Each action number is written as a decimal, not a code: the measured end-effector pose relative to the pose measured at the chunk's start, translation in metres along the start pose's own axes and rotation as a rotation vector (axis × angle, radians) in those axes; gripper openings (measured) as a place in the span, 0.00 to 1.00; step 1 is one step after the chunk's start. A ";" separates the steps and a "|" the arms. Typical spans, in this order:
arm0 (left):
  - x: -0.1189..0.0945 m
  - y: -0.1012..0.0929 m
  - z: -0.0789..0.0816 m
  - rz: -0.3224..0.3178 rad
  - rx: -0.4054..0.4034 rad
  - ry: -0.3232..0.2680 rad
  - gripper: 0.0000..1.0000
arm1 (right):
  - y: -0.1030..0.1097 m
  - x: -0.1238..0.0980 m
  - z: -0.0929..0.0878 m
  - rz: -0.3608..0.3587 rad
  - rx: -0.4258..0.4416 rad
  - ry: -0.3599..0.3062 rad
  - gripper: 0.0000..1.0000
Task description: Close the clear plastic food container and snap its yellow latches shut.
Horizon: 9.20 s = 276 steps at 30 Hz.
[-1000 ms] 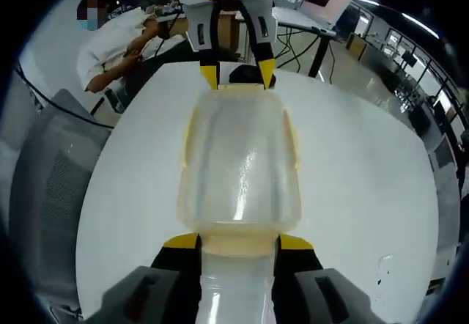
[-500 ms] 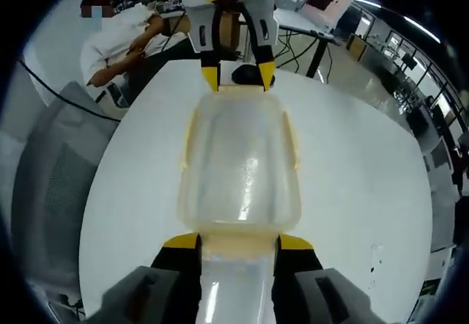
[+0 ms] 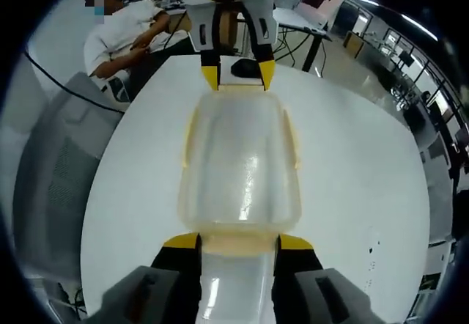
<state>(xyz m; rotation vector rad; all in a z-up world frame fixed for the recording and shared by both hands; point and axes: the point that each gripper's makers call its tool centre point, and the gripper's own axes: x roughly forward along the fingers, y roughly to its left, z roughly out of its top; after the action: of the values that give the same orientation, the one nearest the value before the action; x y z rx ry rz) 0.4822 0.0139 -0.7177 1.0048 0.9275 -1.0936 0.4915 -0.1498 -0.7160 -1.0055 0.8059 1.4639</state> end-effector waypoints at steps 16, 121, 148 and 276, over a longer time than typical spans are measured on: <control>0.009 -0.001 0.043 -0.003 0.023 -0.023 0.35 | 0.006 -0.018 -0.036 -0.006 0.026 0.011 0.35; 0.049 -0.008 0.150 -0.037 -0.064 -0.177 0.37 | 0.019 -0.049 -0.163 0.037 0.189 -0.047 0.50; 0.051 -0.005 0.157 0.081 -0.828 -0.270 0.32 | -0.007 -0.056 -0.137 -0.164 0.859 -0.277 0.41; 0.039 0.008 0.198 0.011 -0.111 -0.214 0.26 | 0.009 -0.043 -0.102 -0.057 0.232 -0.089 0.32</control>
<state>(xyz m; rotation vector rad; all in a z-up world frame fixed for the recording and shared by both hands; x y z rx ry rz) 0.5174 -0.1841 -0.6975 0.7846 0.7992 -1.1051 0.4979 -0.2611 -0.7181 -0.7777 0.8538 1.3232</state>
